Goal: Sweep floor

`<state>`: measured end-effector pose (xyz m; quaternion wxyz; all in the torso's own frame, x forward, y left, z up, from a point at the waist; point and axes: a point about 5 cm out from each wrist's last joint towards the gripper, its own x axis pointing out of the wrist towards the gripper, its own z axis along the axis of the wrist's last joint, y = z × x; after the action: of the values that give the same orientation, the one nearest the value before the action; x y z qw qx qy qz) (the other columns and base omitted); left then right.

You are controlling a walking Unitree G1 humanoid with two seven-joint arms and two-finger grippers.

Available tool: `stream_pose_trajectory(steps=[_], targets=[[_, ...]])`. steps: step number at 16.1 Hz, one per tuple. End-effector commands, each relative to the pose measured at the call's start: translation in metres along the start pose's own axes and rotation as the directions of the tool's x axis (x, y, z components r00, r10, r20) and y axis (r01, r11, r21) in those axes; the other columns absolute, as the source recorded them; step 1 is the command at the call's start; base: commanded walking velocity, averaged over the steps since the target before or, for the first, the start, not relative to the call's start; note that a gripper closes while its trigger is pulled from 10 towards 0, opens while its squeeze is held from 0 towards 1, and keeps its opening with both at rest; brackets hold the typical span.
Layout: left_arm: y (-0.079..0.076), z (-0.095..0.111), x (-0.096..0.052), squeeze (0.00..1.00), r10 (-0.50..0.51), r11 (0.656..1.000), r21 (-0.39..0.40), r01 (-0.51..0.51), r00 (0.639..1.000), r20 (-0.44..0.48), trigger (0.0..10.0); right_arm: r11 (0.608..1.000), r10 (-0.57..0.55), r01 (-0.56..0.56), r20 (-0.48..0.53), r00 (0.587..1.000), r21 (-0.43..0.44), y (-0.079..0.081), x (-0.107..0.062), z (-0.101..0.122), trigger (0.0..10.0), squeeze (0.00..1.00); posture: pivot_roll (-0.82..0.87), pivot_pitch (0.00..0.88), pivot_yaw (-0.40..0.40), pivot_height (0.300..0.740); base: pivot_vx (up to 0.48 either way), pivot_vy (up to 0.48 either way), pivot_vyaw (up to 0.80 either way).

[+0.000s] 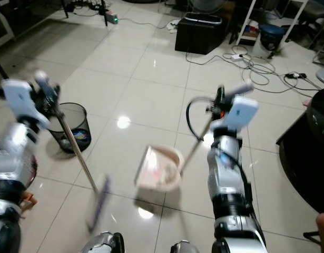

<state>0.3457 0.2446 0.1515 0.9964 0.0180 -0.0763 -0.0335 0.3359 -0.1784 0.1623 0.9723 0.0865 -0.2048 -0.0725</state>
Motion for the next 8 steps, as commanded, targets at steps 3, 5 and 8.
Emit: stream_pose_trajectory(steps=[3, 5, 8], targets=[[-0.014, -0.003, -0.011, 0.0, 0.028, 0.998, 0.053, -0.031, 0.999, 0.047, 10.0, 1.0, -0.003, 0.004, 0.11, 0.994, -0.006, 0.002, 0.033, 0.05, 10.0, 0.0, -0.03, 0.0, -0.009, 0.74, 0.0, 0.0, 0.0], [-0.022, -0.005, -0.021, 0.0, 0.025, 0.998, 0.061, -0.03, 0.997, 0.069, 10.0, 0.998, 0.052, -0.054, 0.119, 0.992, 0.012, 0.011, 0.044, 0.068, 10.0, 0.0, -0.02, 0.0, -0.009, 0.74, 0.0, 0.0, 0.0], [-0.035, 0.0, -0.031, 0.0, 0.041, 0.996, 0.077, -0.049, 0.995, 0.096, 10.0, 0.989, 0.125, -0.133, 0.115, 0.985, 0.063, 0.031, 0.049, 0.084, 10.0, 0.0, -0.01, 0.0, -0.014, 0.74, 0.092, 0.0, 0.0]])
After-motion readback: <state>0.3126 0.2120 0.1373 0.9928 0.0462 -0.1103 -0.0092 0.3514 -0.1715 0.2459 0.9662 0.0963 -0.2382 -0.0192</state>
